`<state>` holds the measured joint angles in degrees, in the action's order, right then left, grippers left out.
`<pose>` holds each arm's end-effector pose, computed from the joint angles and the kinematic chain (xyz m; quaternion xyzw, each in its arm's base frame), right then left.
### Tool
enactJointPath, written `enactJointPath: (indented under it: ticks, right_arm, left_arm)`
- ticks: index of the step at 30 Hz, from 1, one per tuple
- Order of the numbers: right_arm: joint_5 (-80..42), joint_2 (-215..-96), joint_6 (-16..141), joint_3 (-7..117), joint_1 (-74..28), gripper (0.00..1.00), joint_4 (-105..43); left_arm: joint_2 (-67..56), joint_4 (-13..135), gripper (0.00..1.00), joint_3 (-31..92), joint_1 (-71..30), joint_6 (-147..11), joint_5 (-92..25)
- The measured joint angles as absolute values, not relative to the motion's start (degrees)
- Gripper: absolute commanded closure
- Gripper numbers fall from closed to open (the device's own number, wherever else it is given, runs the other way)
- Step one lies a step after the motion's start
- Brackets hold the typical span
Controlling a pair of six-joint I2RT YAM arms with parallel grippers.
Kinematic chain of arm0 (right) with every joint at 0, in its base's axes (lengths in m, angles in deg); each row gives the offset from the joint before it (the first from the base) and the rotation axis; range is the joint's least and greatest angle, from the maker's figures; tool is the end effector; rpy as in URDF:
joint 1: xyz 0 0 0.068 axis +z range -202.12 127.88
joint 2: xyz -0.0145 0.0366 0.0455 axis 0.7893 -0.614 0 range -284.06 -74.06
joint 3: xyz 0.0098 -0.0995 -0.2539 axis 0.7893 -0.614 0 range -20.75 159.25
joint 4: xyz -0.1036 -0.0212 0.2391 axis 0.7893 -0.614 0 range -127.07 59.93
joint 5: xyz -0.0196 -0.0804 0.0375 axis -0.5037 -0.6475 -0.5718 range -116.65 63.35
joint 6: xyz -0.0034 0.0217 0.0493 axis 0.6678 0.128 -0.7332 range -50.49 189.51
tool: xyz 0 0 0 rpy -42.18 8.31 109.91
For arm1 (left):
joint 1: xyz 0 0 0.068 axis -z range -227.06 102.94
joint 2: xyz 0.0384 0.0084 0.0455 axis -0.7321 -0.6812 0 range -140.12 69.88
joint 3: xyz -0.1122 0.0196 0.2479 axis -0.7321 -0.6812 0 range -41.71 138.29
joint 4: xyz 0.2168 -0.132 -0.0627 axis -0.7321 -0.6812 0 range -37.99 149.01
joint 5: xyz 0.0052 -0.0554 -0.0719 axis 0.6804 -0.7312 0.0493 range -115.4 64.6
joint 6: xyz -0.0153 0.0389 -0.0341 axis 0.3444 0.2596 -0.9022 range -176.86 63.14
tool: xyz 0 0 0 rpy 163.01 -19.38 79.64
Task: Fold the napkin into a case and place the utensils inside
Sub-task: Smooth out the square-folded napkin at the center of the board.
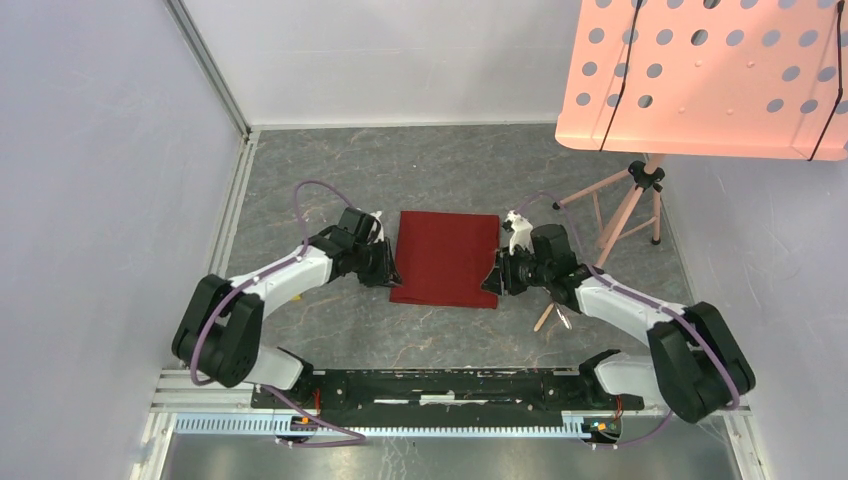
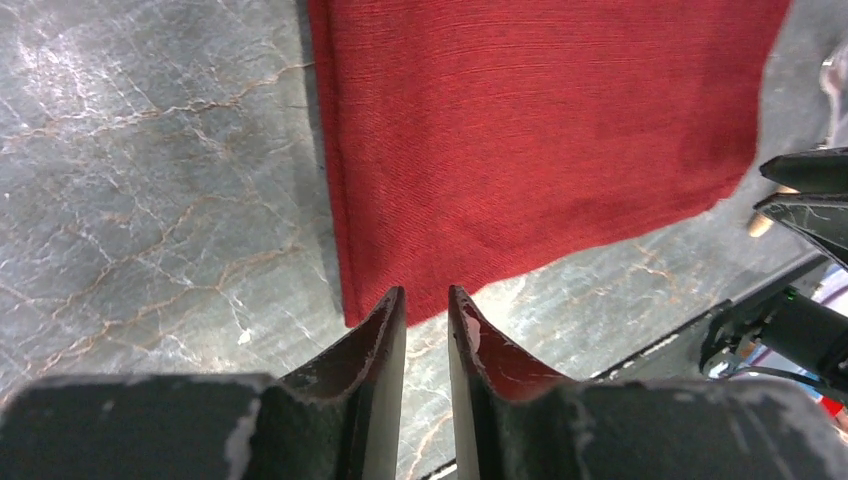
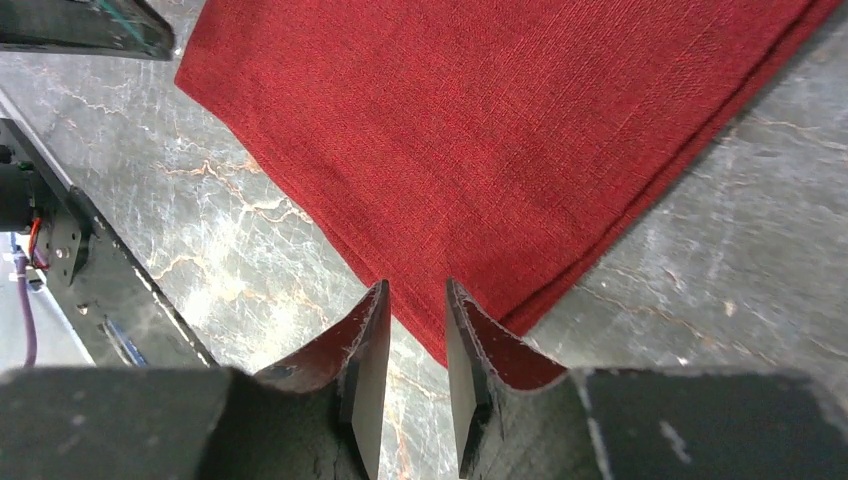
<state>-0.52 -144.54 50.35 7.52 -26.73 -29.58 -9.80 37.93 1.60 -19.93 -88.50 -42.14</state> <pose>0.2034 0.1139 0.1717 -0.1406 0.8826 0.3419 0.2904 0.2300 -0.1295 0.1852 0.0034 0.9506 -0.2578 0.1731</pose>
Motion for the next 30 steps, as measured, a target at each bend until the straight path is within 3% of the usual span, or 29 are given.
enactJointPath:
  ticks: [6, 12, 19, 30]
  right_arm:
    - [1.25, -149.17, 48.58, 1.71, -26.76, 0.62, -22.38]
    - [0.22, -149.44, 49.50, 3.24, -26.69, 0.49, -22.69]
    - [1.58, -158.94, 45.61, 18.82, -24.75, 0.35, -17.51]
    - [6.04, -188.04, 32.05, 43.76, -17.07, 0.33, -0.66]
  left_arm:
    - [-15.29, 42.19, 0.72, -2.42, -19.95, -88.95, -42.07]
    - [-15.03, 44.61, 0.73, -3.63, -19.97, -89.37, -43.29]
    - [-14.81, 45.03, 0.73, -3.91, -19.97, -89.35, -43.40]
    - [-14.22, 45.97, 0.73, -4.74, -19.99, -89.35, -43.40]
